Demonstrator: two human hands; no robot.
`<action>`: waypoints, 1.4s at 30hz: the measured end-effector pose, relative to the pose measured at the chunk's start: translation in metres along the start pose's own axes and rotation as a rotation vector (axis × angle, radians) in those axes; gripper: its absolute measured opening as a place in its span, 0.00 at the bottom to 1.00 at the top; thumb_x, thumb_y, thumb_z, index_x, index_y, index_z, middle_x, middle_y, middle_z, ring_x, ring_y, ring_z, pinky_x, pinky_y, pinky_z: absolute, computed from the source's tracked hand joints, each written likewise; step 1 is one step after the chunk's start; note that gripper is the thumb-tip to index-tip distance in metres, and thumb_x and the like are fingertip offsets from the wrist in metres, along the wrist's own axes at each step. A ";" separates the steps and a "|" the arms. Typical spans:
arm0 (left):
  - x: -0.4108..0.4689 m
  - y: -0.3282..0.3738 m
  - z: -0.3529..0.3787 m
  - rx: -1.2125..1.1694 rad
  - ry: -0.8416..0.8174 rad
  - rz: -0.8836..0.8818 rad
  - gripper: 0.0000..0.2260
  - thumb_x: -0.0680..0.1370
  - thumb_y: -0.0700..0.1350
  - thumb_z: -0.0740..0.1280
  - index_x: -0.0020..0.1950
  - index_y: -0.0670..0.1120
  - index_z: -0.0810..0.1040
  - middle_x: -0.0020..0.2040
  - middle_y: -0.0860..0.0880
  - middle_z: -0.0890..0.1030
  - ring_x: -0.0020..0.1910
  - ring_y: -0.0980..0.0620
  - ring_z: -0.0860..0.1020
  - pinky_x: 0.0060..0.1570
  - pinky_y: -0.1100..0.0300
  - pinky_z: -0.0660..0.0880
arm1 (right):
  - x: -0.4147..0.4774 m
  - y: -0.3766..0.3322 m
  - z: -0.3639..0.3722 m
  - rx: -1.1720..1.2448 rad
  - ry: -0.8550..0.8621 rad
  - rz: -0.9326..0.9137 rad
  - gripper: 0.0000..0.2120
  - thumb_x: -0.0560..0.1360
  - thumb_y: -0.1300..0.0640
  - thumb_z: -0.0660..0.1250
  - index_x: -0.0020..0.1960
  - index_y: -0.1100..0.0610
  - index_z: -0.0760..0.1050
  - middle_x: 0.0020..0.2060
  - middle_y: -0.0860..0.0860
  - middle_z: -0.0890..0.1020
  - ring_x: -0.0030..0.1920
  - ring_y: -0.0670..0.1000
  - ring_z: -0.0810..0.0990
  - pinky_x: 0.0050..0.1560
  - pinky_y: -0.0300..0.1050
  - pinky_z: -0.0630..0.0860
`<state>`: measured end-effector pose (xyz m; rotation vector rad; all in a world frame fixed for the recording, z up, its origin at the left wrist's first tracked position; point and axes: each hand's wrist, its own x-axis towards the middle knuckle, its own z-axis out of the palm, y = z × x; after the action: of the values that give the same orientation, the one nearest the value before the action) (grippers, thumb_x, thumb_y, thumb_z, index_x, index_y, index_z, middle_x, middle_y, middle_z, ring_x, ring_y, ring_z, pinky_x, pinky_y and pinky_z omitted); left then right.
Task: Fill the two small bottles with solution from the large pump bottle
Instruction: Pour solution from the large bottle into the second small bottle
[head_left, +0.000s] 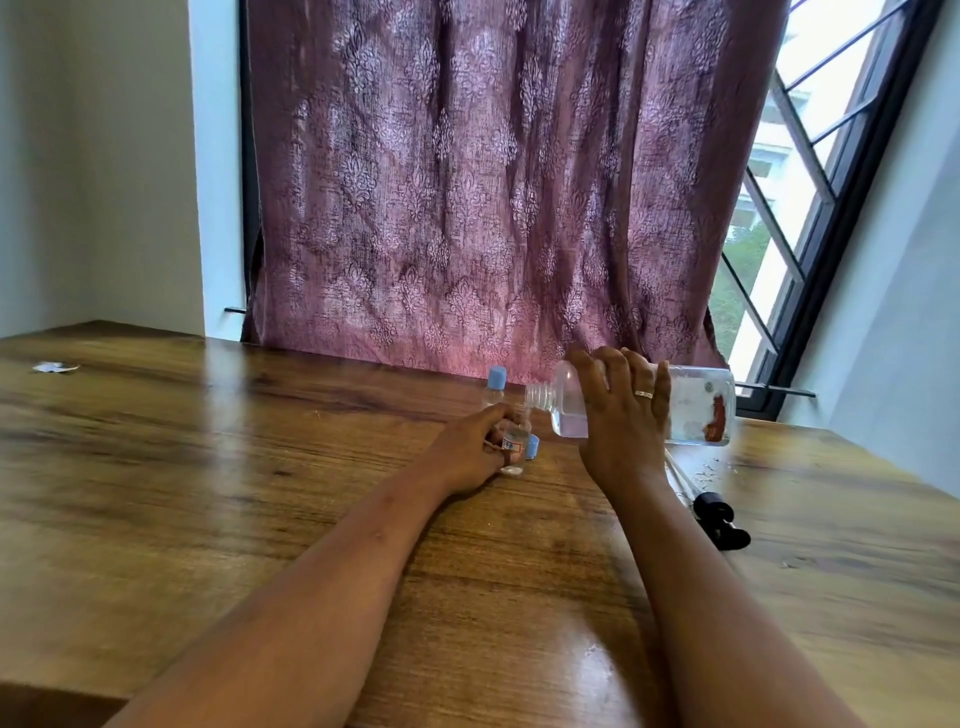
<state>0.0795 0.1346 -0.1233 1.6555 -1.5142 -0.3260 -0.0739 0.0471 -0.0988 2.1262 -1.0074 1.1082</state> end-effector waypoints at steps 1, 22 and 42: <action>0.000 0.000 0.000 0.002 0.001 -0.003 0.23 0.75 0.40 0.68 0.67 0.55 0.69 0.52 0.49 0.77 0.50 0.52 0.77 0.58 0.57 0.73 | 0.000 0.000 0.000 -0.002 0.002 -0.001 0.51 0.51 0.71 0.74 0.67 0.45 0.59 0.62 0.53 0.72 0.66 0.56 0.60 0.71 0.54 0.41; 0.001 -0.002 0.000 0.019 0.009 0.004 0.23 0.74 0.41 0.69 0.67 0.55 0.70 0.54 0.48 0.78 0.50 0.51 0.78 0.53 0.61 0.71 | 0.000 0.002 0.003 -0.022 0.050 -0.031 0.49 0.50 0.68 0.76 0.66 0.46 0.62 0.61 0.52 0.70 0.65 0.56 0.60 0.70 0.57 0.47; 0.000 0.001 0.000 0.012 0.001 0.000 0.24 0.75 0.42 0.69 0.69 0.53 0.67 0.52 0.50 0.75 0.49 0.53 0.76 0.54 0.61 0.70 | 0.000 0.001 0.001 0.004 0.007 -0.006 0.49 0.53 0.70 0.73 0.68 0.46 0.60 0.63 0.53 0.71 0.66 0.56 0.59 0.71 0.55 0.43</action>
<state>0.0786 0.1352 -0.1223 1.6643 -1.5182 -0.3165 -0.0742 0.0452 -0.0991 2.1259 -0.9964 1.1148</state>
